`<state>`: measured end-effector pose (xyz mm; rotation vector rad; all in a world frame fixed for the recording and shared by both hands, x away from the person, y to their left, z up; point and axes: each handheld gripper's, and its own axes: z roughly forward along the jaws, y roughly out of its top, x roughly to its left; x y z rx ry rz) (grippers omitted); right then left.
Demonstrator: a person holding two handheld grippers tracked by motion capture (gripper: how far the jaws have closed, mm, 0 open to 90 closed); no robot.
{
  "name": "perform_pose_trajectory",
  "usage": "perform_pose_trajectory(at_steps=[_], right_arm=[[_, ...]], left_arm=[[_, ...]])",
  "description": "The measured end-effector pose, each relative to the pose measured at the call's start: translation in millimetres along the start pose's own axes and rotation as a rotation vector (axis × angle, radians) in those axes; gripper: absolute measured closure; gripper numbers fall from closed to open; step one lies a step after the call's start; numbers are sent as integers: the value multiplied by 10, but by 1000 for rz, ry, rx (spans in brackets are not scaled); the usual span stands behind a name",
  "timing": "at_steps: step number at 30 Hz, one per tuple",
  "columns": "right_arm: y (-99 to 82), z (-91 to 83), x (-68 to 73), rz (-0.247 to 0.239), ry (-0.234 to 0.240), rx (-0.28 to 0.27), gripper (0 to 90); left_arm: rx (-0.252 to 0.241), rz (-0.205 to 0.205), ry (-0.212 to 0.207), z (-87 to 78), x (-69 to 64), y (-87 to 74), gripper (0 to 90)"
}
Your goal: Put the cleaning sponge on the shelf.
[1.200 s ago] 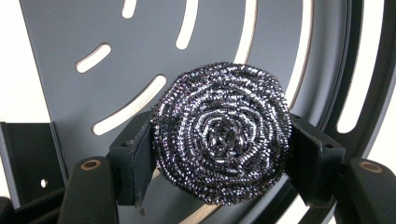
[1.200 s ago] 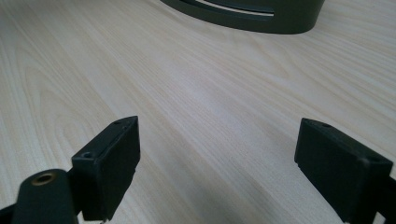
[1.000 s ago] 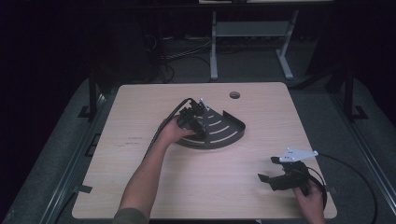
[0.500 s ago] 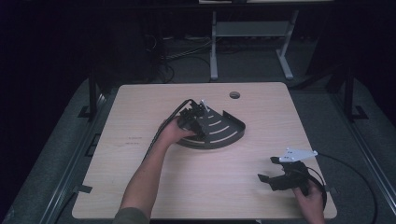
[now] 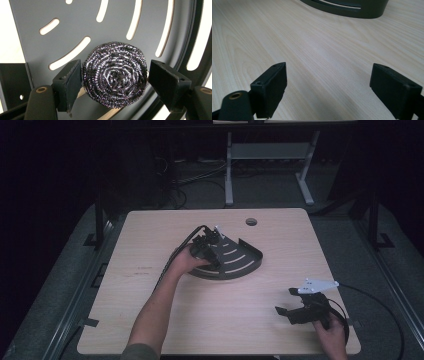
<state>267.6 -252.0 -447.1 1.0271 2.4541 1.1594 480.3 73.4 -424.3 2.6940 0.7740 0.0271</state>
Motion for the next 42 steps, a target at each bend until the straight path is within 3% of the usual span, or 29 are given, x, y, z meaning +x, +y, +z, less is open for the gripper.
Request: perform_pose_trajectory(at_steps=[16, 32, 42], right_arm=[[5, 15, -23, 3, -5, 4, 138], [12, 29, -18, 7, -9, 5, 138], [10, 29, -17, 6, -9, 8, 138]], left_arm=[[-13, -25, -9, -37, 58, -38, 237], [-39, 1, 2, -166, -19, -42, 213], [-54, -3, 3, -247, -29, -111, 212]])
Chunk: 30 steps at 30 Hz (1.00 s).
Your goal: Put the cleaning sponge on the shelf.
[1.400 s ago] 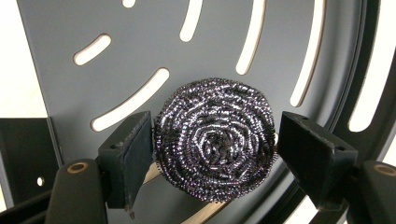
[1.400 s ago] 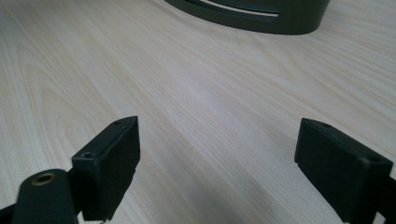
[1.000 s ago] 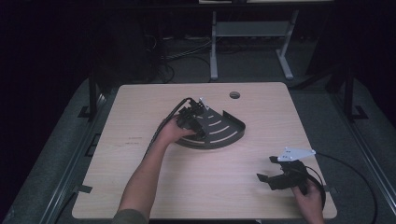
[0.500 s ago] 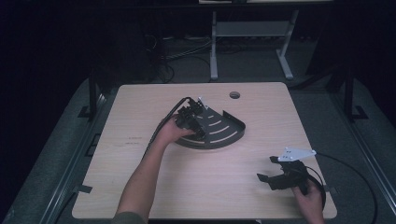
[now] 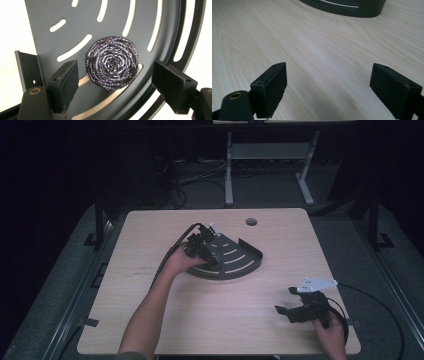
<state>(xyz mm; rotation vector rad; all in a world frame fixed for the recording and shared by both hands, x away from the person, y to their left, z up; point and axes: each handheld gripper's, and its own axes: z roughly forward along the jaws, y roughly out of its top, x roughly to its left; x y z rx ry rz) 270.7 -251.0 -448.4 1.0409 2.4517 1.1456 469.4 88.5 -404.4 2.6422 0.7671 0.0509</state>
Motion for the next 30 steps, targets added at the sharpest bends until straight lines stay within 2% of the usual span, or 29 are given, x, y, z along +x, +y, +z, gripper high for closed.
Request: perform_pose_trajectory(at_steps=[10, 30], right_arm=[[2, 18, 17, -9, 2, 8, 138], [3, 35, 23, -13, -3, 17, 138]], left_arm=[[1, -1, 3, -32, -50, -49, 201], [-60, -4, 6, -223, -137, -247, 202]])
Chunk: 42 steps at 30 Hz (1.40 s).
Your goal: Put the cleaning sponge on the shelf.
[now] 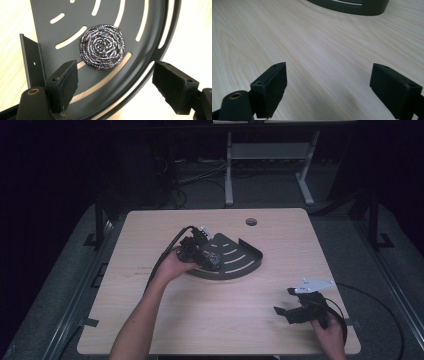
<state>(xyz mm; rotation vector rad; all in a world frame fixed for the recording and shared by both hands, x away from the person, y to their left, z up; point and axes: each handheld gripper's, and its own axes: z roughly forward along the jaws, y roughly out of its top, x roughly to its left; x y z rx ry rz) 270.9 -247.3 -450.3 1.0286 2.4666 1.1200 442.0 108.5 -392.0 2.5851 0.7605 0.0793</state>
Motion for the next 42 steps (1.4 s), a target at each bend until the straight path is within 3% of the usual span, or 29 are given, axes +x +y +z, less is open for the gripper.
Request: perform_pose_trajectory(at_steps=[42], right_arm=[[18, 16, 15, -12, 0, 11, 138]], left_arm=[[-55, 20, -1, -268, -368, -525, 208]])
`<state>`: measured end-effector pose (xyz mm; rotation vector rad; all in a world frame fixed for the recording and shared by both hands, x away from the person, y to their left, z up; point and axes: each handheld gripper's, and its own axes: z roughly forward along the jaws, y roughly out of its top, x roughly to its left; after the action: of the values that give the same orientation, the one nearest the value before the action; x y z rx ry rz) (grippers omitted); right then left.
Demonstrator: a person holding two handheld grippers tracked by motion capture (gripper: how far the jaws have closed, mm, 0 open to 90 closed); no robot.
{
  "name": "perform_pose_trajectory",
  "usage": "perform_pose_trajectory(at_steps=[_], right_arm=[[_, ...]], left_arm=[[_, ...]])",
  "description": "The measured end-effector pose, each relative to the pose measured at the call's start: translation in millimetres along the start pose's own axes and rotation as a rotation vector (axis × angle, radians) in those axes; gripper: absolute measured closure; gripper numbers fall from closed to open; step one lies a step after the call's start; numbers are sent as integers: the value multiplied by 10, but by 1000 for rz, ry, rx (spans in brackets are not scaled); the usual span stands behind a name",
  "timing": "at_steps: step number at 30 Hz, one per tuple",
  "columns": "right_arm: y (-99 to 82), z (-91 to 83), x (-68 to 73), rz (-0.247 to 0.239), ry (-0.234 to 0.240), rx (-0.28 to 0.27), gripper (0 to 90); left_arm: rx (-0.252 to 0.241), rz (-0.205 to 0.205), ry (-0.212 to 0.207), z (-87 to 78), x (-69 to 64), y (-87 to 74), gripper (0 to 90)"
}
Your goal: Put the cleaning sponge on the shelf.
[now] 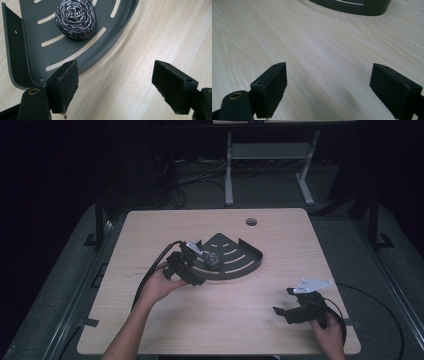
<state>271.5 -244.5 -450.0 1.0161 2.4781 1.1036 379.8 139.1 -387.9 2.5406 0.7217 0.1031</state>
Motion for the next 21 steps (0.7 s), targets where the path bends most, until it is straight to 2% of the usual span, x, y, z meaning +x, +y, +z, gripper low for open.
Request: perform_pose_trajectory(at_steps=[11, 21], right_arm=[[-1, -1, -7, 2, -4, 0, 138], [0, -5, -1, 3, -6, 1, 139]], left_arm=[[-13, -11, 0, -28, -94, -179, 209], [-15, 3, 1, -51, -212, -306, 212]])
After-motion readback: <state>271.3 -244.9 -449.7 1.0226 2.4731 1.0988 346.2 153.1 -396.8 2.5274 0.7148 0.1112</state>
